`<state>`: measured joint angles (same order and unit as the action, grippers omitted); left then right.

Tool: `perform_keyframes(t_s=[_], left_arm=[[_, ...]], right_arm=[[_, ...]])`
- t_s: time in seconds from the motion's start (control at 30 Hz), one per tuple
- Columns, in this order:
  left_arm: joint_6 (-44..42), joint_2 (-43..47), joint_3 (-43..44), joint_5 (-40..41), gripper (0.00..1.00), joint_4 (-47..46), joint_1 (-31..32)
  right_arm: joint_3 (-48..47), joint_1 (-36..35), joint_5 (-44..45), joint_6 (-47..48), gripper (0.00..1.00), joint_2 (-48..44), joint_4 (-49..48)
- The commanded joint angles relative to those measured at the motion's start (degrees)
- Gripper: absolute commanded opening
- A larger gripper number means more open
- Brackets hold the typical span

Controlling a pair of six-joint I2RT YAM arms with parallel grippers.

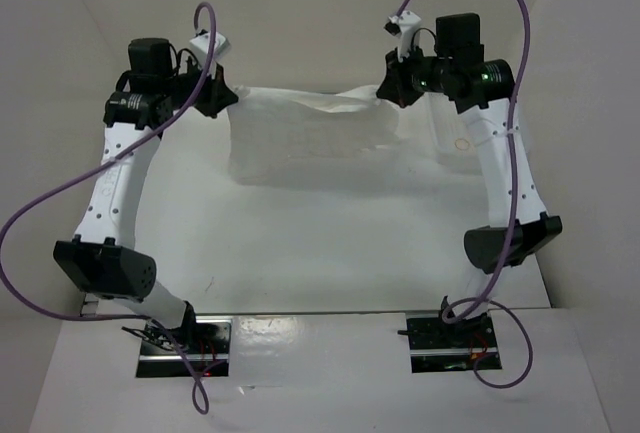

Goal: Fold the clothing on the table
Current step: Flatten the skirt out

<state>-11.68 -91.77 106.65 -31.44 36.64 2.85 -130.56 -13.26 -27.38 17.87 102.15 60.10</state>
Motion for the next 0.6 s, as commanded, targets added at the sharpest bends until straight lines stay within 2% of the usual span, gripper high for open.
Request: perform_keyframes(t_s=[0.0, 0.27, 0.43, 0.57], left_arm=[[-4.6, 9.6, -5.6, 1.2, 0.0, 3.4, -0.4], [-7.7, 25.4, -16.2, -0.6, 0.0, 9.9, -1.3], [-10.5, 34.6, -21.0, -6.4, 0.0, 13.3, -4.8], [-10.6, 37.4, -25.7, -9.2, 0.0, 14.6, -5.9]], right_arm=[[7.6, 0.4, -1.7, 4.2, 0.0, -8.1, -2.0], [22.9, 0.4, -7.9, 9.5, 0.0, -22.4, 3.3], [28.8, 0.4, -9.9, 12.5, 0.0, -29.5, 6.7], [30.7, 1.7, -11.9, 13.1, 0.0, -32.2, 9.0]])
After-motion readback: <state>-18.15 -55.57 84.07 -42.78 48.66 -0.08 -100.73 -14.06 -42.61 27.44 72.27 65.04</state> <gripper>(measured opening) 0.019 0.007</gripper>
